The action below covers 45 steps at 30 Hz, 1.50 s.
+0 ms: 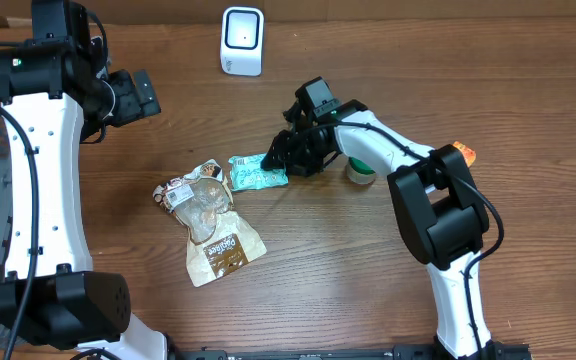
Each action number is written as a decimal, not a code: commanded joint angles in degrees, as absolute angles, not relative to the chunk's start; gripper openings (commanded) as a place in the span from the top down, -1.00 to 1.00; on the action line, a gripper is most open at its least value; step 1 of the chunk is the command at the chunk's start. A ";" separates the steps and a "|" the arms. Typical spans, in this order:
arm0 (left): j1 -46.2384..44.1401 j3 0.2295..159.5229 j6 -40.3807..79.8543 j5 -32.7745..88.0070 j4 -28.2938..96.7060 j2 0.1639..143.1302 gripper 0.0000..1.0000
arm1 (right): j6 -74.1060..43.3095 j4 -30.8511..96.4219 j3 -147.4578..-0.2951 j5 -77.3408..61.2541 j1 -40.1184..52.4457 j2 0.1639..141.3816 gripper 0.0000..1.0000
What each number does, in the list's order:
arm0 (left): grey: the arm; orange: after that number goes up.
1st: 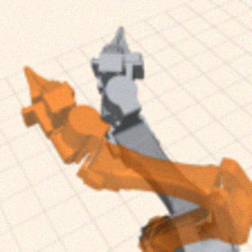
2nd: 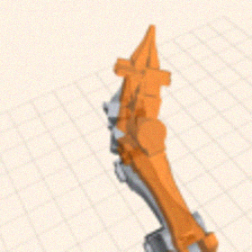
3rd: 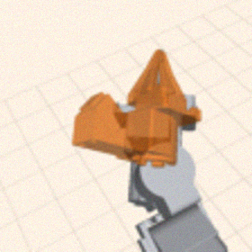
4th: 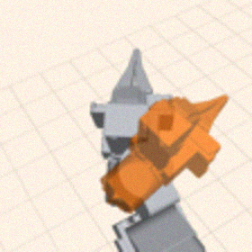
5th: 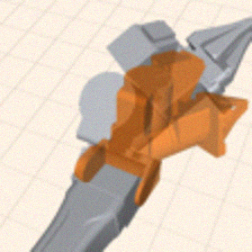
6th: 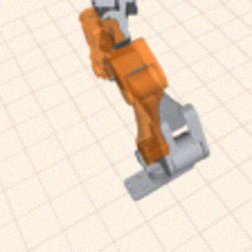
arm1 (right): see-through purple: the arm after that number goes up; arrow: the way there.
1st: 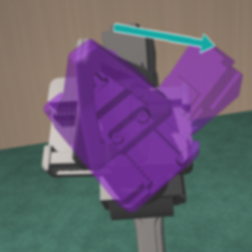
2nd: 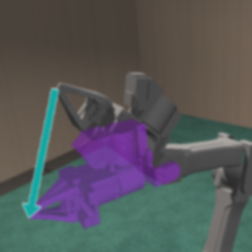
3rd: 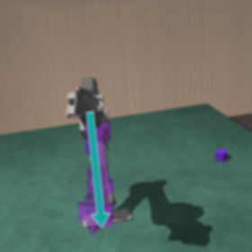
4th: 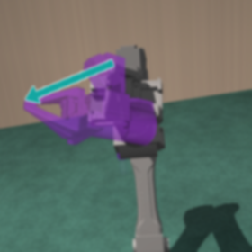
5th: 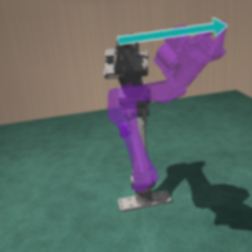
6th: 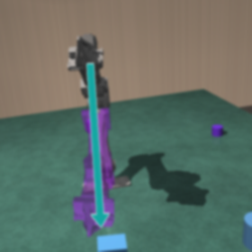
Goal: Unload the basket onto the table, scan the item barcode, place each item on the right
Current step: 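Reach the right gripper to the green wipes pack and grasp it, then lift the green wipes pack up in front of the white scanner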
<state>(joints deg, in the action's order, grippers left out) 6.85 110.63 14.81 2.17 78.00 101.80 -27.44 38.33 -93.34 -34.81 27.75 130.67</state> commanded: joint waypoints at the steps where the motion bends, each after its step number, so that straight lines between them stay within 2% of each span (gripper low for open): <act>1: 6.57 111.15 14.79 2.42 77.95 101.14 -0.99 | -28.51 38.39 -92.95 -33.58 28.53 133.64 0.49; 3: 6.57 111.15 14.79 2.42 77.93 101.14 -0.99 | -28.51 38.09 -92.97 -33.63 28.53 133.64 0.59; 4: 6.57 111.15 14.79 2.44 77.93 101.14 -0.99 | -28.49 38.00 -92.97 -33.58 28.49 133.64 0.74; 8: 6.57 111.15 14.79 2.42 77.95 101.14 -0.99 | -28.47 38.02 -93.01 -33.65 27.86 133.56 0.92; 14: 6.57 111.15 14.79 2.42 77.95 101.14 -0.99 | -23.57 38.44 -93.12 -36.67 25.61 128.31 0.92; 20: 6.57 111.15 14.79 2.42 77.93 101.14 -0.99 | -17.56 39.33 -93.12 -36.75 24.99 114.69 0.92; 29: 6.57 111.15 14.79 2.42 77.95 101.14 -0.99 | -17.21 42.13 -93.12 -35.64 24.99 94.35 0.92; 36: 6.57 111.15 14.79 2.42 77.93 101.14 -0.99 | -16.16 47.09 -93.12 -35.46 24.99 88.07 0.92; 45: 6.57 111.15 14.79 2.42 77.95 101.14 -0.99 | -17.85 48.36 -93.12 -35.14 25.02 87.00 0.92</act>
<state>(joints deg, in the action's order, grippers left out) 6.85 110.63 14.81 2.17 78.02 101.80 -16.86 48.66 -92.66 -35.48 24.82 89.19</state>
